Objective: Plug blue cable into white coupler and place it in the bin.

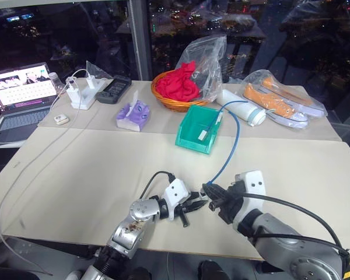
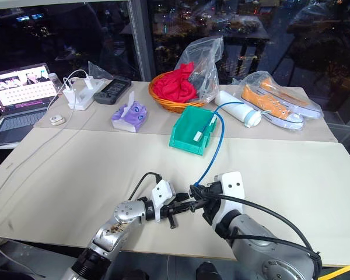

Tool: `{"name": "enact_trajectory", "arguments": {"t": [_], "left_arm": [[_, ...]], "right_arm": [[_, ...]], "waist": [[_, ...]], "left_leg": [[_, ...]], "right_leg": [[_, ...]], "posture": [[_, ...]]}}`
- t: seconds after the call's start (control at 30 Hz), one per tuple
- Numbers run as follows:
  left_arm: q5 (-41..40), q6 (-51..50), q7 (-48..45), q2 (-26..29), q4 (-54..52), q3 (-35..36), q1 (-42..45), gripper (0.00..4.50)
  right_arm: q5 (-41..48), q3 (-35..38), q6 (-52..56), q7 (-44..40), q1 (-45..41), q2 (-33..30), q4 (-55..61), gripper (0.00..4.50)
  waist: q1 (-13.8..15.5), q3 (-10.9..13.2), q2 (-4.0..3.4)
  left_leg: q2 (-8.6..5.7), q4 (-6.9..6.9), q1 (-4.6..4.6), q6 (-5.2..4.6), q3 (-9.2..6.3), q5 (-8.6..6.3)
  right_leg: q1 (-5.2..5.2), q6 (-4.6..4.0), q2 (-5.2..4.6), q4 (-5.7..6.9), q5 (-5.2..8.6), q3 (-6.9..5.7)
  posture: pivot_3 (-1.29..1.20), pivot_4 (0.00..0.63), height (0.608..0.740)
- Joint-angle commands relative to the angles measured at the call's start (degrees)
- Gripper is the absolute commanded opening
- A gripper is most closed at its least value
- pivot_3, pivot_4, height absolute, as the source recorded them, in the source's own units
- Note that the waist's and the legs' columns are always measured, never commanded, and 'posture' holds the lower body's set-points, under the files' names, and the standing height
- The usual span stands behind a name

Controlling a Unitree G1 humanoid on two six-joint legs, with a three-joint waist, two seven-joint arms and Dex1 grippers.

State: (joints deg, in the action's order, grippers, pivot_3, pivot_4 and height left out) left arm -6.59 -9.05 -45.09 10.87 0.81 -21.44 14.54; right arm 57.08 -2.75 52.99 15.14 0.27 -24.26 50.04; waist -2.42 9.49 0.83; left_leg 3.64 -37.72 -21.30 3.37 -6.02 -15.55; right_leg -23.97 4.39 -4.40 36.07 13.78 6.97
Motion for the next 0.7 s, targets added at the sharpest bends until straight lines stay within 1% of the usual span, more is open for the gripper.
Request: {"name": "enact_trajectory", "arguments": {"t": [0.03, 0.23, 0.7], "left_arm": [[0.53, -1.17, -0.29, -0.12, 1.46, -1.70, -0.98, 0.63], [0.52, -1.06, -0.35, -0.09, 1.52, -1.67, -0.92, 0.63], [0.58, -1.02, -0.42, 0.20, 1.31, -1.64, -0.96, 0.63]], "right_arm": [[0.43, -0.14, 0.32, -0.69, -0.74, -0.14, 1.87, 0.00], [-1.21, -0.60, 0.63, -0.97, -0.48, -1.01, 1.22, 0.00], [-4.86, -1.04, 0.91, -1.68, -0.26, -0.70, 0.00, 0.00]], "waist": [[0.00, 0.00, 0.00], [0.00, 0.00, 0.00], [0.01, 0.00, 0.00]], "left_leg": [[0.00, 0.00, 0.00, 0.00, 0.00, 0.00], [0.00, 0.00, 0.00, 0.00, 0.00, 0.00], [0.00, 0.00, 0.00, 0.00, 0.00, 0.00]], "right_leg": [[0.00, 0.00, 0.00, 0.00, 0.00, 0.00], [0.00, 0.00, 0.00, 0.00, 0.00, 0.00], [0.00, 0.00, 0.00, 0.00, 0.00, 0.00]], "posture": [[0.00, 0.150, 0.723], [0.00, 0.150, 0.723], [0.00, 0.150, 0.723]]}}
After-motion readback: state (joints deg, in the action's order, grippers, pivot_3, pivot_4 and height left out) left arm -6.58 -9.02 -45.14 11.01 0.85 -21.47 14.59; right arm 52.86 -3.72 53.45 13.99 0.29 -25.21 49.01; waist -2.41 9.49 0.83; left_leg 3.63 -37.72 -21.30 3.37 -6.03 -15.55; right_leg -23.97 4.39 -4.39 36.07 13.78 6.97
